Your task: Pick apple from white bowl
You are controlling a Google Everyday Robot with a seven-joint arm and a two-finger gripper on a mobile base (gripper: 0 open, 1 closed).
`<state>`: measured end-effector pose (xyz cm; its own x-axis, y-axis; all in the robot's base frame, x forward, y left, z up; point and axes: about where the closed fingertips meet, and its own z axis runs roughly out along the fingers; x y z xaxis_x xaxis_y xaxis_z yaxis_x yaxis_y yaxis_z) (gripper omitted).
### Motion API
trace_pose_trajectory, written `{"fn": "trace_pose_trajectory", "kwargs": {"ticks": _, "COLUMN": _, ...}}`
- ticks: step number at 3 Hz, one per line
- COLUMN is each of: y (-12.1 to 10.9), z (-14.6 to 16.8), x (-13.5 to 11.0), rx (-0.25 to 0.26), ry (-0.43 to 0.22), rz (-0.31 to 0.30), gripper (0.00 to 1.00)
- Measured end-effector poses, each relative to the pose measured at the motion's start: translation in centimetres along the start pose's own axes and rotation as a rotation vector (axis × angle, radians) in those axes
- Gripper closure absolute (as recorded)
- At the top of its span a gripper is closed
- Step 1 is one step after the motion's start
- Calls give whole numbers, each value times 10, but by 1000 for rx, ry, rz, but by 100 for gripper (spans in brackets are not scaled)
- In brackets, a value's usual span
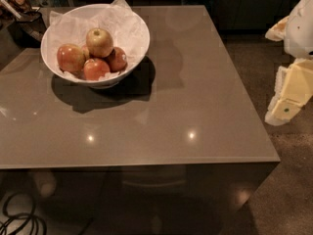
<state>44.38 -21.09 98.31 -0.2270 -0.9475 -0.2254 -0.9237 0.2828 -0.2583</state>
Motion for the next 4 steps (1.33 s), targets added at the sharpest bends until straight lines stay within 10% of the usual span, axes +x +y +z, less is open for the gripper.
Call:
{"fn": "trace_pose_trajectory", "kwargs": {"ticks": 1, "y": -54, "z": -5, "x": -56, "rx": -21, "ry": -33, "rz": 83, "gripper": 0}}
{"fn": "trace_pose_trajectory", "kwargs": {"ticks": 4, "y": -80, "z": -2, "x": -121, "rx": -37, "ry": -128, "rz": 43, "gripper": 0}}
